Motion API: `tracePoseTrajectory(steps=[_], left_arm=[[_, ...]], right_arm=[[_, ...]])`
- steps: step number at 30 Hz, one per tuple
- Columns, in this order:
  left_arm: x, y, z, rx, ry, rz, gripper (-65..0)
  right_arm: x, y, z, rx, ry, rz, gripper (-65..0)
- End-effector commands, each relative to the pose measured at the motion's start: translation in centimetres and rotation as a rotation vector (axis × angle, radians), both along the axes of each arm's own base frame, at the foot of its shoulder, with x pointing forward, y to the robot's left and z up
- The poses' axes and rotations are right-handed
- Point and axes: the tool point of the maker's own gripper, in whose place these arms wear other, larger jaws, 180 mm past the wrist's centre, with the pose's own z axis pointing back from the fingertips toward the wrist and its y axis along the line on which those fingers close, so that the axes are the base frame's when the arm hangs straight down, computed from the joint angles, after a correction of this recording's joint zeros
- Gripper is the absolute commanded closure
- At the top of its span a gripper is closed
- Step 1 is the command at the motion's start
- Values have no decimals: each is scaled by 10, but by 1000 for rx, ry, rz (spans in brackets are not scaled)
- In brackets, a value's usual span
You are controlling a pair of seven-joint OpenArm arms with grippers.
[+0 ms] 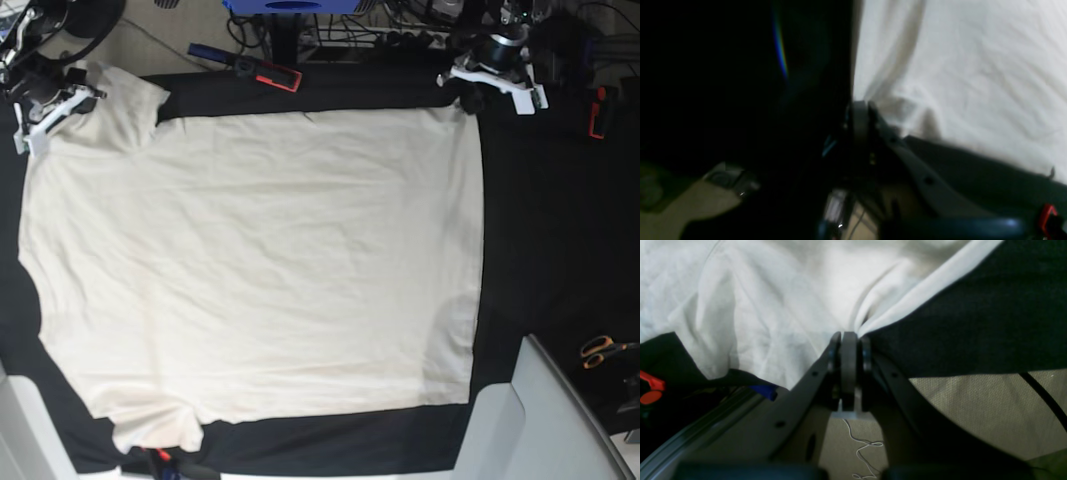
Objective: Fold the T-shirt properly
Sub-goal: 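Grasp the side edge near the hem corner with the left gripper, then lift the gripped side edge with both grippers, pulling it taut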
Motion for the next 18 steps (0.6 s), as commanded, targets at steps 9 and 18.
tracePoseTrajectory(steps=[9,18], left_arm=[[21,15,48,61,-127,-4,0],[31,12,57,61,-158,-13,0]], right_arm=[[20,-24,42,-139,-95,45,-2],[42,-48,69,-223,-99,84,-2]])
